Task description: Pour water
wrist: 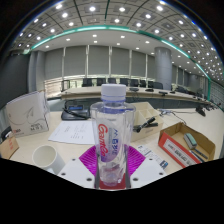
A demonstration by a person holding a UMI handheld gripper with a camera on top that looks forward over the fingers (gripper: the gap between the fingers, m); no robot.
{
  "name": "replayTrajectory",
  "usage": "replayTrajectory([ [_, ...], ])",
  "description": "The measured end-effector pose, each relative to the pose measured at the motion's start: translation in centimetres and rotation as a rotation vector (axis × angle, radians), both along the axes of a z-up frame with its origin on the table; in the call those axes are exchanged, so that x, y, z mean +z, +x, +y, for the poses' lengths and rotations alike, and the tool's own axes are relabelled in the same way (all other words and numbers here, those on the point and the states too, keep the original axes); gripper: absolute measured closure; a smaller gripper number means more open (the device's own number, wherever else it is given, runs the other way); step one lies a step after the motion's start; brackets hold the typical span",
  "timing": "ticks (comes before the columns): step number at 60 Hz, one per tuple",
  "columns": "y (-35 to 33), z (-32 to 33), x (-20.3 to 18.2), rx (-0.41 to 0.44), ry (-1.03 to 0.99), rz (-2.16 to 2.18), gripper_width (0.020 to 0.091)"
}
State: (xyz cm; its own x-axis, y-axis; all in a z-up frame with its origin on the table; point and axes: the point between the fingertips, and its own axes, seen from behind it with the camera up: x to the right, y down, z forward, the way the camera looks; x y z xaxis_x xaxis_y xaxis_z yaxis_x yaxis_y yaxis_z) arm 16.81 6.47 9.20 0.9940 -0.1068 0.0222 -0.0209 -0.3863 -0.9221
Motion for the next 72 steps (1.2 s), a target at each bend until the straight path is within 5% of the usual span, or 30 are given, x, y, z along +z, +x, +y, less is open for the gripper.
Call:
replayTrajectory([
  [9,0.2,-0.7,-1.0,-0.009,0.007,-0.001,0.0738],
  [19,0.4,-0.7,-1.2,-0.017,-0.011,0.023,0.0575],
  [26,0.0,-1.8,-2.3,-0.025,-0.100,0.077,0.0232],
  [44,-2.4,-8.5,4.1,-0.059,-0.151,0.007,0.0243],
  [72,-13.8,-27.3,13.9,0.014,-0.213,-0.052,0.0246],
])
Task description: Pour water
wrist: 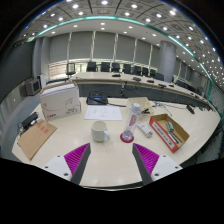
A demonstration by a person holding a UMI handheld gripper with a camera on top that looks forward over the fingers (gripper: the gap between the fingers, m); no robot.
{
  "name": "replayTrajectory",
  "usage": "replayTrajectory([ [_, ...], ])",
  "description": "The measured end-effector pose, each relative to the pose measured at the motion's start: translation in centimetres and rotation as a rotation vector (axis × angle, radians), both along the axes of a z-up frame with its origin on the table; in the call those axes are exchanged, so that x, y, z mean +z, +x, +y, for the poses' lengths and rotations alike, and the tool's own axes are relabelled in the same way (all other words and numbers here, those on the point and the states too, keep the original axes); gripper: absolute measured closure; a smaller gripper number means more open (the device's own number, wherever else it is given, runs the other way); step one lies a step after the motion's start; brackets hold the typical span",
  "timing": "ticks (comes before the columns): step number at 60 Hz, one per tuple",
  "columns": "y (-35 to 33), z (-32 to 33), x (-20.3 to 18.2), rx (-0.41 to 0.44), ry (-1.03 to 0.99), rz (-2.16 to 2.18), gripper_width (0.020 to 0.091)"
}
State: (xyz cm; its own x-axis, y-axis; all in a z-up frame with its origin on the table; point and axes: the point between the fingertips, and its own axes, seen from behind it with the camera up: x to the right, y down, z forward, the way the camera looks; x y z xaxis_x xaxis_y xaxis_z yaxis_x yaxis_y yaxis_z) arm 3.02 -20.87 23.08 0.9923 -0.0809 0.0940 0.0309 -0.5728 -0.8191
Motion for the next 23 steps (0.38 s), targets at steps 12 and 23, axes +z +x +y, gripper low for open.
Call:
replayTrajectory([
  [12,-1.6,-4.1,1.0,0.003,-0.010,0.002,0.0246],
  [23,-1.7,-5.1,1.7,-0.010,-0.002,0.002,0.0246],
])
